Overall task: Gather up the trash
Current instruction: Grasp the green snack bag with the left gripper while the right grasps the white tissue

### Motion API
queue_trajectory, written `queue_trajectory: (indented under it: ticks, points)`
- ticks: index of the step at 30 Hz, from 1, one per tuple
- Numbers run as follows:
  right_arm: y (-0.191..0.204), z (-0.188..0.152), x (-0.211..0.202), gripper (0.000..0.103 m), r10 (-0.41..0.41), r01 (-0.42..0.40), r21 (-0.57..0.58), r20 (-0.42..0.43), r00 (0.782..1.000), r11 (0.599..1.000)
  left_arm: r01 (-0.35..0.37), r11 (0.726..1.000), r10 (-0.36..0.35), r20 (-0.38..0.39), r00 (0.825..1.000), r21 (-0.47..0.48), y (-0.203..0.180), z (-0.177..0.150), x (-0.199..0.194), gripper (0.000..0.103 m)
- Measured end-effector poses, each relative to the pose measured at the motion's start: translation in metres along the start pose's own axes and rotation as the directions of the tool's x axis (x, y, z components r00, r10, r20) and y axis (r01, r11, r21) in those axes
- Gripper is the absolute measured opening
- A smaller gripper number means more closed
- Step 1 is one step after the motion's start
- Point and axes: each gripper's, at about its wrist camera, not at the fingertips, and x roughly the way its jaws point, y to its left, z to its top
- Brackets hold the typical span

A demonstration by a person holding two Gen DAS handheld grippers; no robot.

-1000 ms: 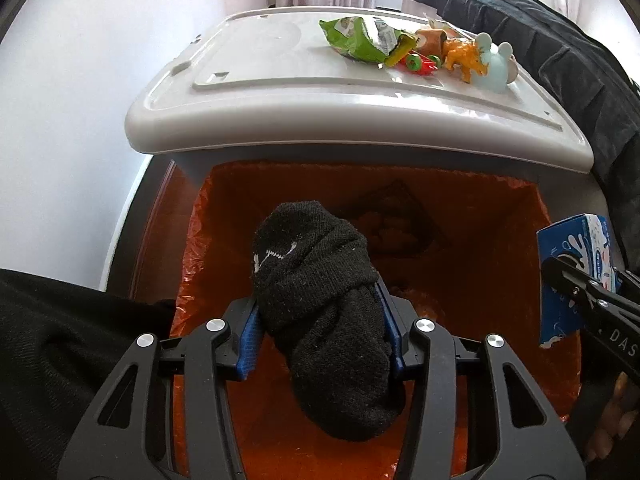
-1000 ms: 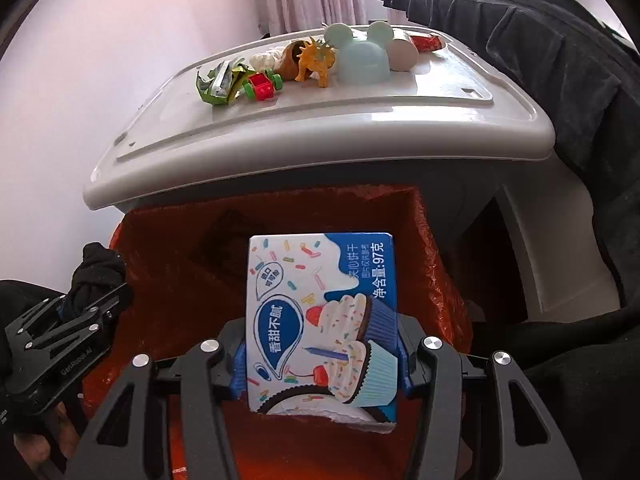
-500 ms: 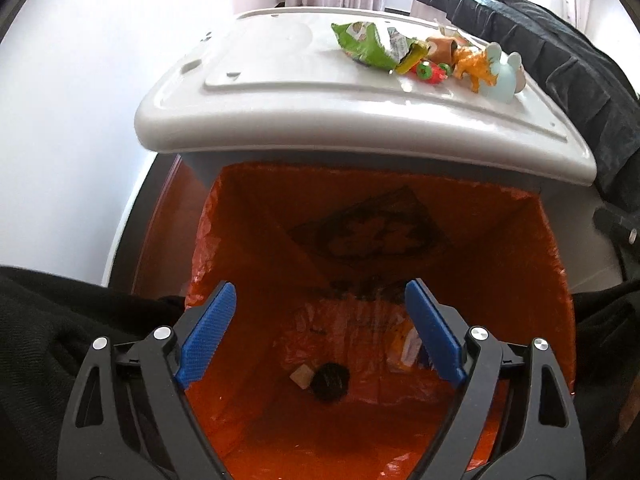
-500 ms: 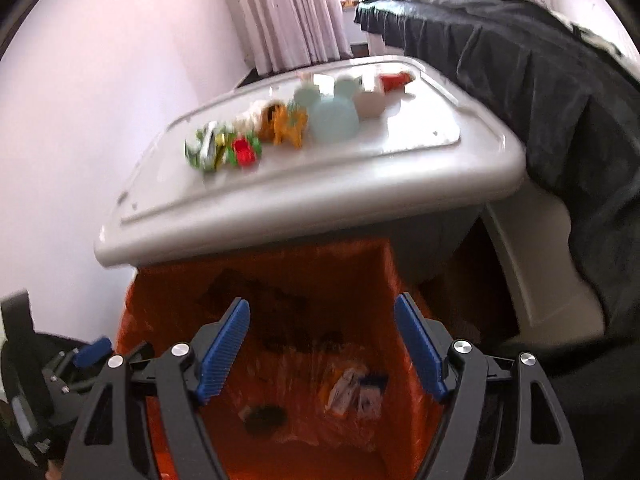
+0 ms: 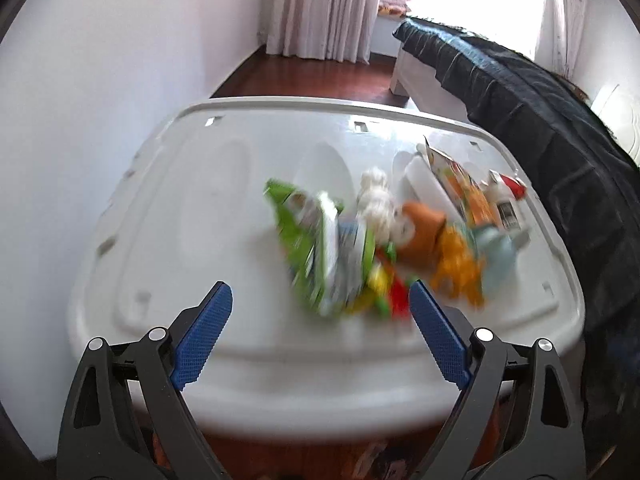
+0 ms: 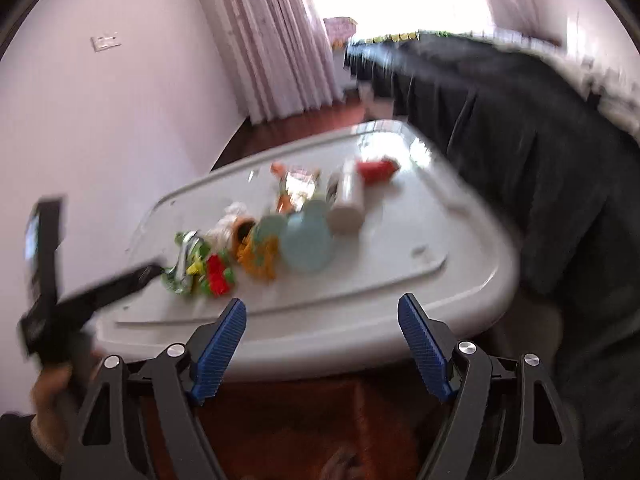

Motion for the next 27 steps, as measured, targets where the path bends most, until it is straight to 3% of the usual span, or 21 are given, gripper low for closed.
queue_trajectory:
  ticks: [5,10,12,13,14,15,19,22,27]
  points:
    - [0.004,0.002,-0.001,0.077,-0.005,0.006,-0.025,0.016,1.0,1.0,-0.046,0.998,0.048,-0.051,0.998,0.04,-0.011,0.022,0.05,0.088]
    - [0.005,0.002,0.006,0.077,0.016,-0.017,-0.022,-0.015,1.0,1.0,-0.051,0.998,0.047,-0.099,0.994,-0.034,0.008,0.023,0.086,0.088]
    - [0.005,0.002,0.007,0.077,0.015,-0.015,-0.022,-0.02,1.0,1.0,-0.012,0.996,0.005,-0.087,0.996,-0.085,0.019,0.022,0.09,0.087]
    - [0.005,0.002,0.008,0.077,0.011,-0.011,-0.024,-0.019,1.0,1.0,-0.01,0.995,0.002,-0.086,0.996,-0.101,0.025,0.022,0.092,0.084]
    - [0.005,0.002,0.008,0.077,0.008,-0.009,-0.024,-0.019,1.0,1.0,-0.017,0.995,0.008,-0.087,0.996,-0.102,0.028,0.022,0.093,0.071]
    - [0.006,0.001,0.009,0.077,0.006,-0.006,-0.025,-0.021,1.0,1.0,-0.036,0.996,0.029,-0.075,0.997,-0.087,0.027,0.021,0.092,0.061]
    - [0.011,-0.001,0.013,0.077,-0.004,0.003,-0.042,-0.029,1.0,0.999,0.0,0.999,-0.002,-0.04,0.999,-0.047,0.033,0.015,0.086,0.045]
    - [0.017,-0.003,0.015,0.077,-0.022,0.02,-0.071,-0.019,1.0,0.997,0.01,0.999,-0.011,-0.025,1.0,-0.051,0.041,0.014,0.07,0.042]
    - [0.023,-0.005,0.018,0.077,-0.022,0.02,-0.084,-0.017,1.0,0.996,0.031,1.0,-0.031,0.016,0.999,-0.001,0.05,0.004,0.004,0.041]
